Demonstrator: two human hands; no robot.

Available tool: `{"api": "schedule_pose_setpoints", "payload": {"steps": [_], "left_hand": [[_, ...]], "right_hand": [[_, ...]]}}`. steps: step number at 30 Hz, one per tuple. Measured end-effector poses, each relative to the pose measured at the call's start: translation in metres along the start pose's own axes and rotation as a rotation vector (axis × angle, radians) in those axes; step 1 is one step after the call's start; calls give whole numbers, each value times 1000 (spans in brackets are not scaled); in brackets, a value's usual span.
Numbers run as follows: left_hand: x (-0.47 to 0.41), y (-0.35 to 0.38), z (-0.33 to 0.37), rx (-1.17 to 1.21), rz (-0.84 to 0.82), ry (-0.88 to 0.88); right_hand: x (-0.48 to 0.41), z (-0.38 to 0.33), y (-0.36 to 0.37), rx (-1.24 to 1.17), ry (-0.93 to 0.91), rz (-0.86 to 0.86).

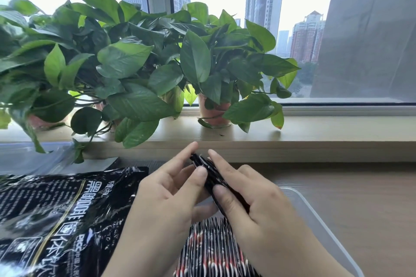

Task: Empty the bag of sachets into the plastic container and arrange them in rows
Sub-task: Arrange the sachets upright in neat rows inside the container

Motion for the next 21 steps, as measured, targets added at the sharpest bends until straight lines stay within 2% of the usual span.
{"api": "schedule_pose_setpoints", "payload": {"steps": [4, 8, 14, 17, 21], "left_hand": [[3, 5, -4, 2, 3, 16], [0, 0, -2, -13, 23, 53], [0, -2, 2, 0, 38, 112], [1, -5, 4, 20, 63, 116], [0, -5, 8, 37, 67, 134]], "right_hand": [[2, -1, 2, 136, -13, -65], [0, -4, -2, 132, -68, -43], [-1, 1, -4, -58, -47, 37], [0, 6, 2, -221, -15, -64], [1, 4, 8, -238, -23, -117]]}}
Point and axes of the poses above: each hand's wrist, its own x-axis away from the middle knuckle, its own y-axis out of the palm, z = x × y, the point moved 6 cm from there along -x, towards the middle knuckle, and after that the axes turned 15 degrees about x, right-handed, at the moved point
